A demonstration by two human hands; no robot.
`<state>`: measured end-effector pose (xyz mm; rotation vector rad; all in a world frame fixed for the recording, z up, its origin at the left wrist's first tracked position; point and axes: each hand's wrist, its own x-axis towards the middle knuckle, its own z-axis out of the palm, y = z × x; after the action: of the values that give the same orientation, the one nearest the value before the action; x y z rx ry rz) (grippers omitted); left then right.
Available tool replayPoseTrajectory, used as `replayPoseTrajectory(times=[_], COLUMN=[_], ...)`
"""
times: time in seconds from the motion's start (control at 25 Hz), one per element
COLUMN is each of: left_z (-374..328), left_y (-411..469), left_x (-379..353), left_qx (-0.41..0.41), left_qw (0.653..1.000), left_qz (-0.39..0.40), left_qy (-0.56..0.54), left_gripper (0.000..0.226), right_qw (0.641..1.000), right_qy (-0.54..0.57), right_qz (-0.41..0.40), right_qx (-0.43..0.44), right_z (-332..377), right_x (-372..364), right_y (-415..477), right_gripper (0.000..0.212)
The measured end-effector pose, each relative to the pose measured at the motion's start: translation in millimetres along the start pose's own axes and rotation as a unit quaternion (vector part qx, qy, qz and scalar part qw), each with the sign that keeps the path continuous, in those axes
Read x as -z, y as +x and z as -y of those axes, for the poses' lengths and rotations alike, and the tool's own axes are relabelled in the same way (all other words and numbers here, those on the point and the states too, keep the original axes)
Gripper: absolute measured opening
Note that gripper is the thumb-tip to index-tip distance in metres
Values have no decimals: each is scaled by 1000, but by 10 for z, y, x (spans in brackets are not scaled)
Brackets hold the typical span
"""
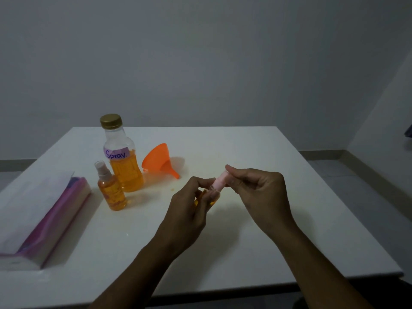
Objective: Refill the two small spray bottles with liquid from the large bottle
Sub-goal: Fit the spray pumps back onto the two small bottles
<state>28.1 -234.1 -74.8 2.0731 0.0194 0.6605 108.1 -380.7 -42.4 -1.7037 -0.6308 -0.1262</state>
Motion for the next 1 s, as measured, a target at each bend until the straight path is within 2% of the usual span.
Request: replayPoseTrajectory(times=[0.12, 0.28, 0.36, 0.44, 0.6, 0.68, 0.88, 1.0], left_z=[13, 31, 82, 148, 346, 416, 425, 451], left_y=[-22, -131, -250, -397, -634, -691, -727, -734], left_x=[106, 386, 581, 838, 1265, 1365, 1357, 1374], left_qx=[5, 14, 20, 45, 123, 140, 145, 159], left_qw=[1000, 1000, 999, 994, 973, 969, 966, 967], left_qz=[2, 0, -20, -61, -140, -155, -171, -161], left_qy=[2, 23, 45, 77, 137, 131, 130, 120], left_gripper=[24, 42, 32, 17, 25, 30, 19, 28], right_qw=[999, 994, 994, 985, 964, 953, 940, 938], right_qy=[12, 16, -20, -84, -141, -182, -234, -241], right_qz=[46, 103, 107, 152, 225, 233, 228, 227], right_qx=[-17, -41, -32, -14, 19, 60, 99, 101], right_z=[-28, -52, -109, -202, -402, -505, -622, -631], right_x=[-26, -95, -97, -132, -302, -374, -433, -445], right_y=[-18, -80, -172, -345, -765, -861, -887, -880], right_gripper=[28, 43, 37, 29, 30, 33, 32, 31])
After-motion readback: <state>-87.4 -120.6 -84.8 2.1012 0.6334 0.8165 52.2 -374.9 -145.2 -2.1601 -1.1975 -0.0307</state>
